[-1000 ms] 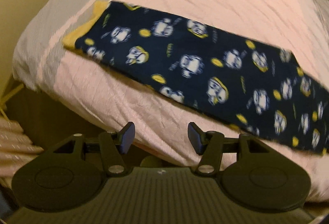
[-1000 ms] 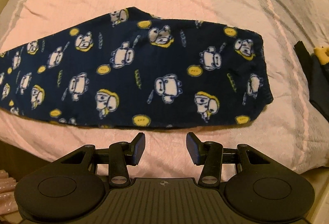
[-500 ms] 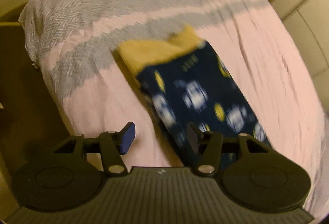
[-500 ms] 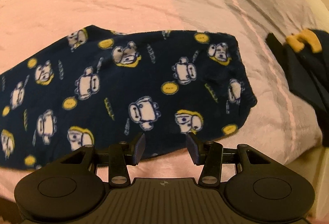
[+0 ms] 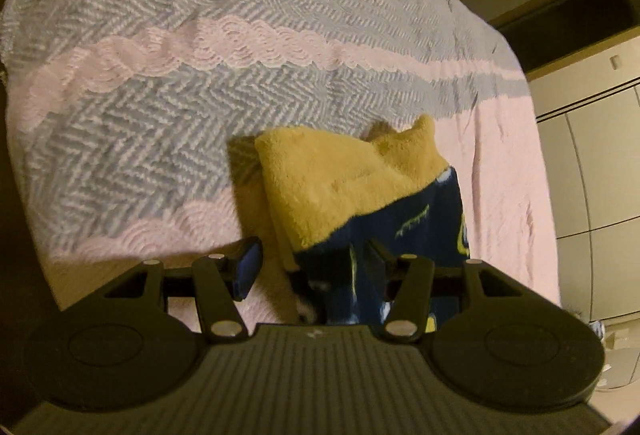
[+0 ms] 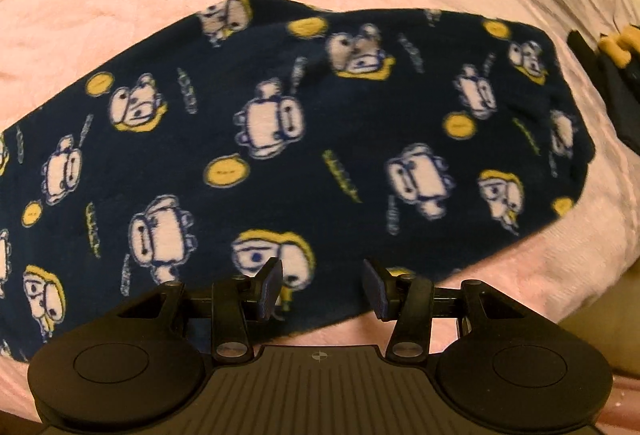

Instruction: Fold clothes

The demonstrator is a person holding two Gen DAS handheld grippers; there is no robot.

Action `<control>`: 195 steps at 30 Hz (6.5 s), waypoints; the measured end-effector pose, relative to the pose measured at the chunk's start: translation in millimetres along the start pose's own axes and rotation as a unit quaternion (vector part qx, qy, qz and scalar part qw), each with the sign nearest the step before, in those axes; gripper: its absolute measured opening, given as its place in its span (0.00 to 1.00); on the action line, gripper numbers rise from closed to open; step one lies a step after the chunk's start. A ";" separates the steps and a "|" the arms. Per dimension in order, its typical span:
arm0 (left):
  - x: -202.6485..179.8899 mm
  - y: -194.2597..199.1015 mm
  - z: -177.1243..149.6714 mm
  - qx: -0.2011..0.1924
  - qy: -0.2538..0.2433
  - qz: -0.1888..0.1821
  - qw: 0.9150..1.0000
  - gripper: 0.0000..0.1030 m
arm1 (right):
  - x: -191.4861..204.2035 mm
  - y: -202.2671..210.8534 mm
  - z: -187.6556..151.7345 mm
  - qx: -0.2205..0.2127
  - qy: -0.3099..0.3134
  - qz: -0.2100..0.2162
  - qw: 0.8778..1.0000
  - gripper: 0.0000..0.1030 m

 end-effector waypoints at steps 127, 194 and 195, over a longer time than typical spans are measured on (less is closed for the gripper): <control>-264.1 0.7 -259.0 0.146 -0.523 -0.172 0.822 0.17 | -34.2 -17.2 44.2 -0.061 -0.026 0.329 0.942 0.39; -285.9 -95.5 -244.5 -0.022 -0.559 -0.045 0.828 0.16 | 65.8 -56.9 84.7 -0.222 0.095 0.288 0.927 0.14; -284.5 -95.7 -244.3 -0.023 -0.557 -0.049 0.828 0.16 | 63.8 -58.5 85.7 -0.219 0.087 0.293 0.926 0.13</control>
Point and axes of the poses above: each gripper's, at about its wrist camera, not at the fingertips, and y roughly against the way its jaws point, x to its left, z to its top, the point moved 8 cm from there along -y, roughly the way its jaws point, and after that the axes turned 12 degrees about -y, right-handed, at the moved point
